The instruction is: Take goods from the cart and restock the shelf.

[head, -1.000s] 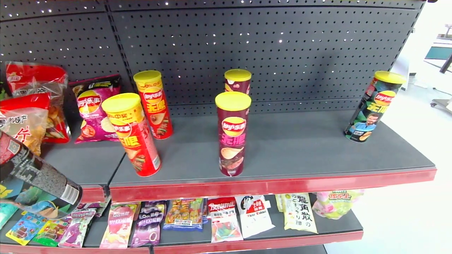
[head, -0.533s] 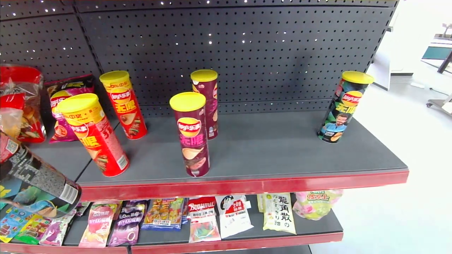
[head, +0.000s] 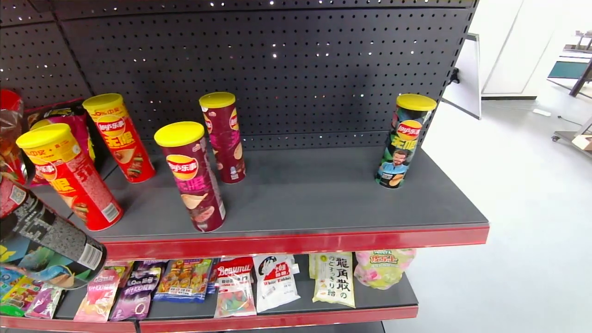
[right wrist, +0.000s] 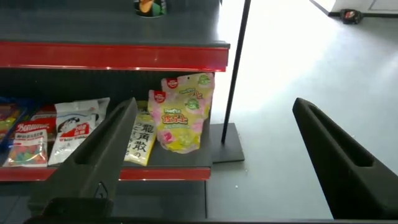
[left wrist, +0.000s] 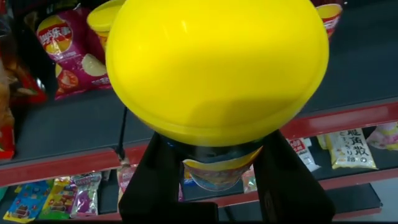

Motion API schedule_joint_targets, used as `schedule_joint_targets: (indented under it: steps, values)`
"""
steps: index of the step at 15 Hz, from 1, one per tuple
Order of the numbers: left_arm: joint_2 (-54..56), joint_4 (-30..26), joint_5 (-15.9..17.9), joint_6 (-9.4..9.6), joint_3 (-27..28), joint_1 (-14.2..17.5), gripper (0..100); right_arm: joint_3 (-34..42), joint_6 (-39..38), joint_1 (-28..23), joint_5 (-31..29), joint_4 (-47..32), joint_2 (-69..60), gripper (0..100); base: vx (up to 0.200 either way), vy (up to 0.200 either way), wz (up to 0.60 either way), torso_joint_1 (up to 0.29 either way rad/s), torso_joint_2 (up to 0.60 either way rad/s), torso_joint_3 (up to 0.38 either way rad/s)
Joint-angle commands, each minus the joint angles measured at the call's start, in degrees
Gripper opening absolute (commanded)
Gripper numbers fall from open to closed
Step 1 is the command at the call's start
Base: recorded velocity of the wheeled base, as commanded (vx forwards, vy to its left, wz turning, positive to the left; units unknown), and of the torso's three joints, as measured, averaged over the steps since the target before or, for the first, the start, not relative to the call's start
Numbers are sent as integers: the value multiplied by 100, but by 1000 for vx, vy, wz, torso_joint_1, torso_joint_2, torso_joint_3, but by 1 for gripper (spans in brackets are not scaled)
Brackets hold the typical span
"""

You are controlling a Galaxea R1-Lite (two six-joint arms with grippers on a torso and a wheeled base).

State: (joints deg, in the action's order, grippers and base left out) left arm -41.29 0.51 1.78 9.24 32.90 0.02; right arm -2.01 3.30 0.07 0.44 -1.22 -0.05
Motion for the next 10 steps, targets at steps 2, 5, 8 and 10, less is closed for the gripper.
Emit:
schedule_joint_targets:
  steps: [2,5,8,10]
  values:
    - [130,-69,33,8,-29,-11,0,-1,4,1,0,-1,5,100,0,0,0,0,0,0]
    - [253,-245,33,122,-38,-11,0,-1,-40,1,0,-10,5,100,0,0,0,0,0,0]
    - [279,-262,33,157,-38,-11,0,-1,-67,1,0,-10,5,100,0,0,0,0,0,0]
    - [385,-262,33,254,-144,-11,0,-1,-67,1,0,-10,5,100,0,0,0,0,0,0]
